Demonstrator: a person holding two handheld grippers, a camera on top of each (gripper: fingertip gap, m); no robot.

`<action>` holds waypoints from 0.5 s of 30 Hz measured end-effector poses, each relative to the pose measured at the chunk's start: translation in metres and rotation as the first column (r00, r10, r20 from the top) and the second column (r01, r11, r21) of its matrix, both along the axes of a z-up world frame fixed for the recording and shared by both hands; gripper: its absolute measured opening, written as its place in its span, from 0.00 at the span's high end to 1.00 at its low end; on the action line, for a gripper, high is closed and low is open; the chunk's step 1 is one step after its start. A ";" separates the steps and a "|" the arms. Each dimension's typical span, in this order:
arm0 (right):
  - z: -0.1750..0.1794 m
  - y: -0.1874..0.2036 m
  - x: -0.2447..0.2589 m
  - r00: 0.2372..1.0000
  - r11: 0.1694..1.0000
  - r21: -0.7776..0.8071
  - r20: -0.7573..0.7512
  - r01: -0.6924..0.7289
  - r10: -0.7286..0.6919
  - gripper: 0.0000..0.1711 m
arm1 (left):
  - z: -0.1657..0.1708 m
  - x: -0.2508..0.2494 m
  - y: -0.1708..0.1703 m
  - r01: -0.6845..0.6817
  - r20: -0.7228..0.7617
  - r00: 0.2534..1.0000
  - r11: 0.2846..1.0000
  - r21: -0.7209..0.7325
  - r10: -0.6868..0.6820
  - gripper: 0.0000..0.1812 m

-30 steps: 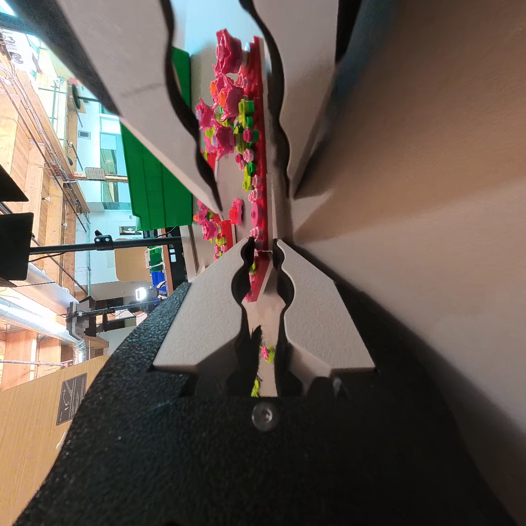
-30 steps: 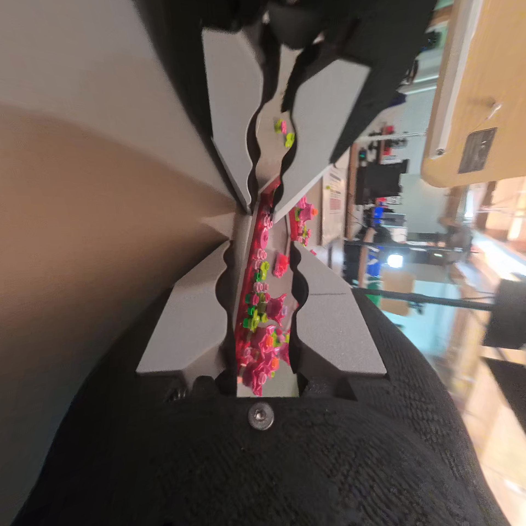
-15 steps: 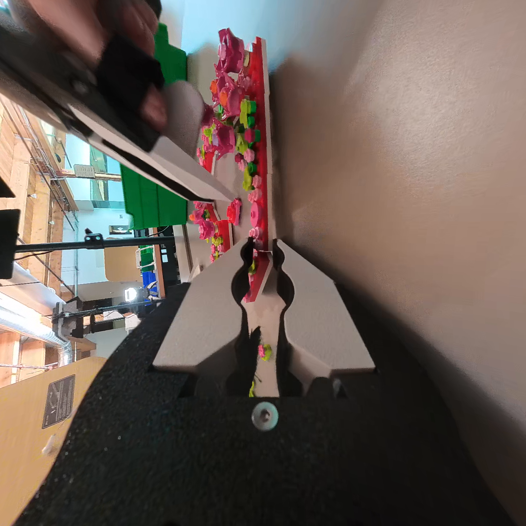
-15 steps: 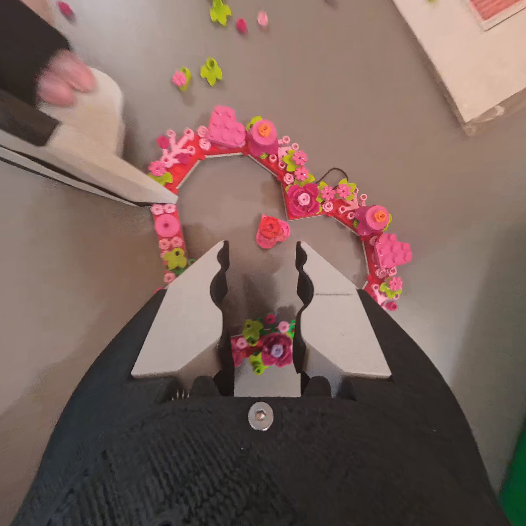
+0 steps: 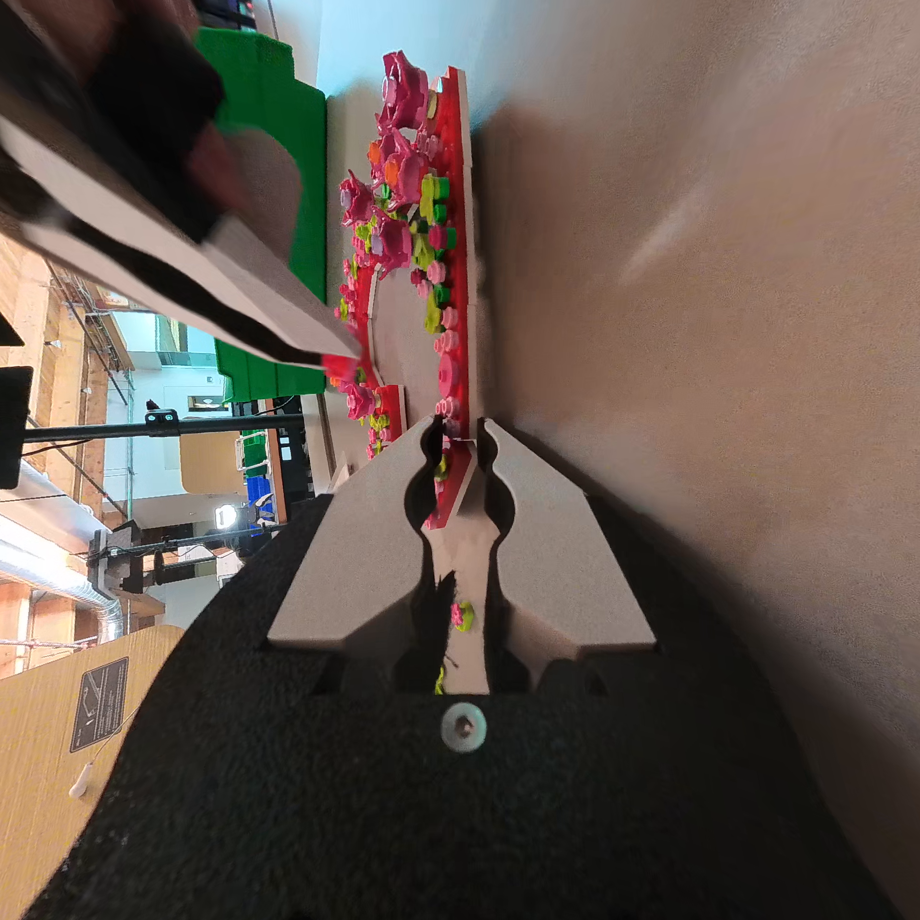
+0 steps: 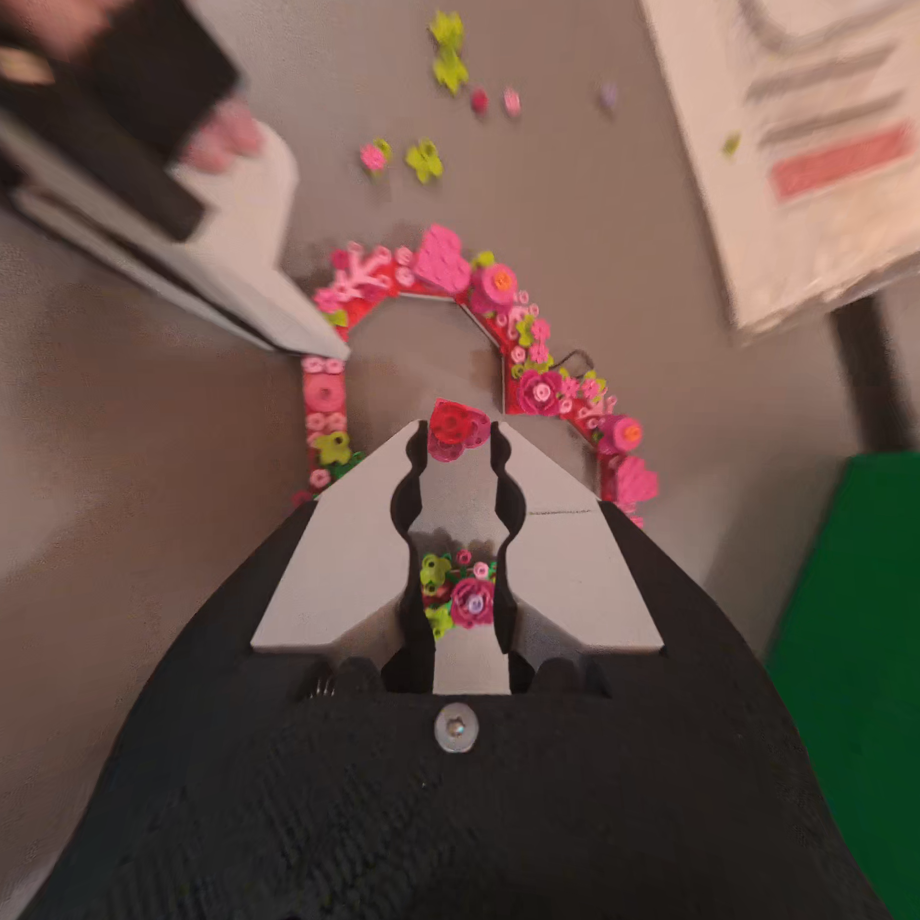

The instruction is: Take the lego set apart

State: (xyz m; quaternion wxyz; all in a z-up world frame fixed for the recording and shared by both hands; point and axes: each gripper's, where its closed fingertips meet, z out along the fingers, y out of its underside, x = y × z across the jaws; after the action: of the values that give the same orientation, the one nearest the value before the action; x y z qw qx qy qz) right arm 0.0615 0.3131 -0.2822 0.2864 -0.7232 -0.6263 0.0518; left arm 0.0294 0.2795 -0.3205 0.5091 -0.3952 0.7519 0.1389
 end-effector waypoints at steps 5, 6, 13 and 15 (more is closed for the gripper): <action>0.013 -0.065 0.009 0.878 0.811 0.397 0.396 -0.429 0.271 0.86 | 0.000 0.000 0.000 0.000 -0.002 1.000 1.000 -0.001 0.000 0.95; 0.006 -0.072 0.018 0.829 0.774 0.408 0.498 -0.484 0.255 0.86 | 0.000 0.000 -0.001 0.001 0.000 1.000 1.000 -0.010 -0.001 0.94; 0.002 -0.100 0.025 0.847 0.579 0.642 0.501 -0.503 0.181 0.86 | -0.001 -0.005 -0.015 -0.019 0.026 0.999 0.983 -0.182 0.025 0.94; 0.002 -0.104 0.022 0.868 0.502 0.720 0.475 -0.479 0.147 0.86 | -0.001 -0.006 -0.022 -0.024 0.023 0.999 0.976 -0.214 0.029 0.93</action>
State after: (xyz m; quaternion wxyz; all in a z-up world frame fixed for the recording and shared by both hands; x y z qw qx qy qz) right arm 0.0838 0.2090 -0.2802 0.4565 -0.3741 -0.7398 -0.3232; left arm 0.0237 0.2573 -0.3216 0.4713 -0.4596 0.7505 0.0588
